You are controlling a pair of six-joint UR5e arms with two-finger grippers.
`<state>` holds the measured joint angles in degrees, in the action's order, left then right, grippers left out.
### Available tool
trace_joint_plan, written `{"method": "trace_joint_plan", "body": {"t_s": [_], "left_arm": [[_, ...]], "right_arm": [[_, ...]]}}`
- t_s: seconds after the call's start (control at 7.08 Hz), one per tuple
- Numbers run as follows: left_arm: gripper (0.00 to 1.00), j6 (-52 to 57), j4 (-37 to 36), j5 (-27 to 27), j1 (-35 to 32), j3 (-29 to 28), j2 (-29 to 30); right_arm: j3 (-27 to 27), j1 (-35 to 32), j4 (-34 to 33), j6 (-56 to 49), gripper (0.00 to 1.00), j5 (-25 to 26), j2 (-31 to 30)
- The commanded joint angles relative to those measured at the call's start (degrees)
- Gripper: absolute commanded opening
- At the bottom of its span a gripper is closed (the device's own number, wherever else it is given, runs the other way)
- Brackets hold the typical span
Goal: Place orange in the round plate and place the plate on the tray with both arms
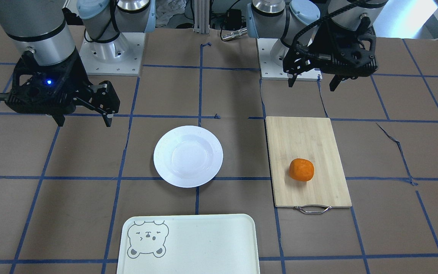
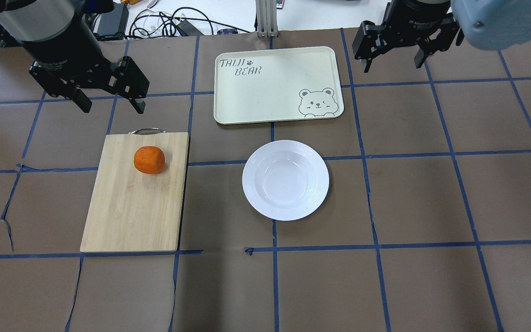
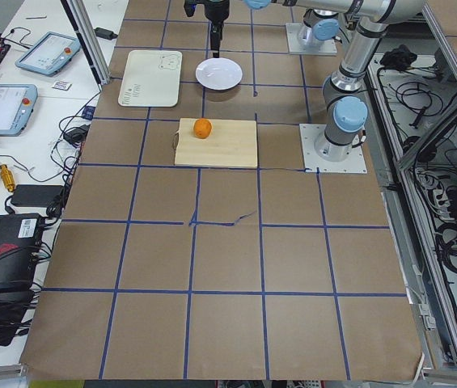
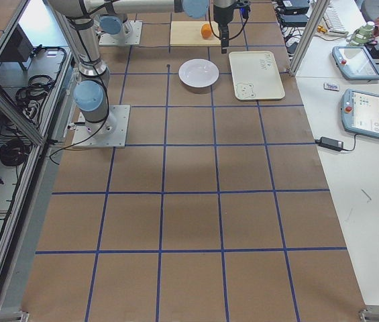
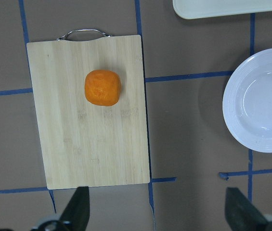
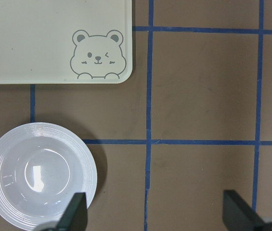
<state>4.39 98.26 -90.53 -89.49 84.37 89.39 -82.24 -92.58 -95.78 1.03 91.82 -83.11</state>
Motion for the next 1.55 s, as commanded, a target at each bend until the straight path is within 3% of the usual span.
{"method": "trace_joint_plan", "body": {"t_s": [0.0, 1.13, 1.41], "left_arm": [[1.0, 0.0, 0.0, 0.0, 0.02, 0.0, 0.0], [1.0, -0.09, 0.09, 0.0, 0.37, 0.88, 0.0], [1.0, -0.18, -0.08, 0.17, 1.94, 3.06, 3.14]], "right_arm": [[0.58, 0.21, -1.58, 0.02, 1.0, 0.03, 0.06], [0.67, 0.47, -1.69, -0.33, 1.0, -0.06, -0.03], [0.59, 0.47, -1.77, 0.02, 1.0, 0.03, -0.03]]}}
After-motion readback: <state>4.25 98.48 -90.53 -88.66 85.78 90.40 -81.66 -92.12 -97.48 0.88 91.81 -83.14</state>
